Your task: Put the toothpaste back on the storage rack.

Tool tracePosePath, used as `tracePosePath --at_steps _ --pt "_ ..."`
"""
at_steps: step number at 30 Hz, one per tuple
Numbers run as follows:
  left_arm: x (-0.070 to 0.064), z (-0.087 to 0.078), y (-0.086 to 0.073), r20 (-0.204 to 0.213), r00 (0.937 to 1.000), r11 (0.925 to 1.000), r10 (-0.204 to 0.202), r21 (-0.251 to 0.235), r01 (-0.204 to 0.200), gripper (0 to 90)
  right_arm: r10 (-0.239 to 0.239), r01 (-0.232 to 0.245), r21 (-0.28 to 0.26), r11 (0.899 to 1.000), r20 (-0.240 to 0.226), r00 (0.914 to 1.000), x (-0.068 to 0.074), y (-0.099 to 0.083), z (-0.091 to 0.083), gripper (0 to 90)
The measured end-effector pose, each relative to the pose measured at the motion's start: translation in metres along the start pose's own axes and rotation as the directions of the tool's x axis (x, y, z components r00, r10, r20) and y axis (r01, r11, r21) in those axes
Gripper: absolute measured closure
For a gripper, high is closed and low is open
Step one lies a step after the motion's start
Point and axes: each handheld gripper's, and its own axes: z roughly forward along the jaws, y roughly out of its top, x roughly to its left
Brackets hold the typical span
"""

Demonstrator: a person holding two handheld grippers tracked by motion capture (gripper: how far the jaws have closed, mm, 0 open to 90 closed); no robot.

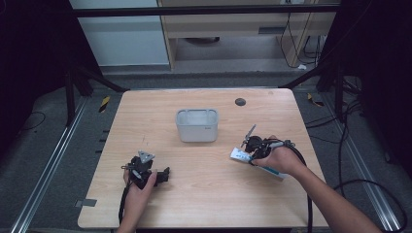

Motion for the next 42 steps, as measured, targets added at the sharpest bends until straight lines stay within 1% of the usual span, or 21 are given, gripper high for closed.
tracePosePath --at_steps 3,4,6,7,10,15,19,21,23,24,25,30,33,37,38,42 --pt "0.000 0.000 0.000 0.000 1.0000 1.0000 0.000 0.000 0.000 0.0 0.011 -0.011 -0.008 1.000 -0.001 0.9999 0.000 -0.001 -0.002 76.5" --pt "0.000 0.000 0.000 0.000 1.0000 1.0000 0.000 0.000 0.000 0.0 -0.002 0.002 -0.017 1.000 -0.001 1.0000 0.000 -0.002 -0.002 76.7" --pt "0.000 0.000 0.000 0.000 1.0000 1.0000 0.000 0.000 0.000 0.0 0.010 -0.010 -0.013 1.000 -0.008 0.9999 0.002 -0.002 -0.004 77.2" --pt "0.000 0.000 0.000 0.000 1.0000 1.0000 0.000 0.000 0.000 0.0 -0.001 0.001 -0.020 1.000 -0.008 1.0000 0.002 -0.002 -0.005 77.3" --pt "0.000 0.000 0.000 0.000 1.0000 1.0000 0.000 0.000 0.000 0.0 0.000 -0.001 -0.028 1.000 -0.014 0.9999 0.003 0.000 -0.010 77.6" --pt "0.000 0.000 0.000 0.000 1.0000 1.0000 0.000 0.000 0.000 0.0 -0.009 0.009 -0.041 0.999 -0.002 1.0000 0.003 0.005 -0.019 77.7" --pt "0.000 0.000 0.000 0.000 1.0000 1.0000 0.000 0.000 0.000 0.0 0.001 -0.001 -0.071 0.997 0.004 1.0000 0.000 0.009 -0.028 77.6" --pt "0.000 0.000 0.000 0.000 1.0000 1.0000 0.000 0.000 0.000 0.0 0.022 -0.021 -0.097 0.995 0.007 0.9997 -0.003 0.011 -0.032 77.6" --pt "0.000 0.000 0.000 0.000 1.0000 1.0000 0.000 0.000 0.000 0.0 0.033 -0.032 -0.110 0.993 0.005 0.9995 -0.003 0.012 -0.035 77.6" --pt "0.000 0.000 0.000 0.000 1.0000 1.0000 0.000 0.000 0.000 0.0 0.024 -0.023 -0.118 0.993 0.009 0.9997 -0.004 0.013 -0.035 77.6" --pt "0.000 0.000 0.000 0.000 1.0000 1.0000 0.000 0.000 0.000 0.0 0.030 -0.028 -0.122 0.992 0.009 0.9995 -0.004 0.014 -0.037 77.6" --pt "0.000 0.000 0.000 0.000 1.0000 1.0000 0.000 0.000 0.000 0.0 0.032 -0.030 -0.166 0.986 0.009 0.9995 -0.004 0.020 -0.042 77.6" --pt "0.000 0.000 0.000 0.000 1.0000 1.0000 0.000 0.000 0.000 0.0 0.045 -0.042 -0.195 0.980 0.009 0.9989 -0.003 0.022 -0.045 77.6" --pt "0.000 0.000 0.000 0.000 1.0000 1.0000 0.000 0.000 0.000 0.0 0.047 -0.043 -0.235 0.971 0.010 0.9988 0.000 0.027 -0.048 77.6" --pt "0.000 0.000 0.000 0.000 1.0000 1.0000 0.000 0.000 0.000 0.0 0.052 -0.049 -0.237 0.970 0.009 0.9986 0.001 0.028 -0.049 77.6" --pt "0.000 0.000 0.000 0.000 1.0000 1.0000 0.000 0.000 0.000 0.0 0.038 -0.032 -0.272 0.962 0.017 0.9991 0.006 0.034 -0.051 77.6"
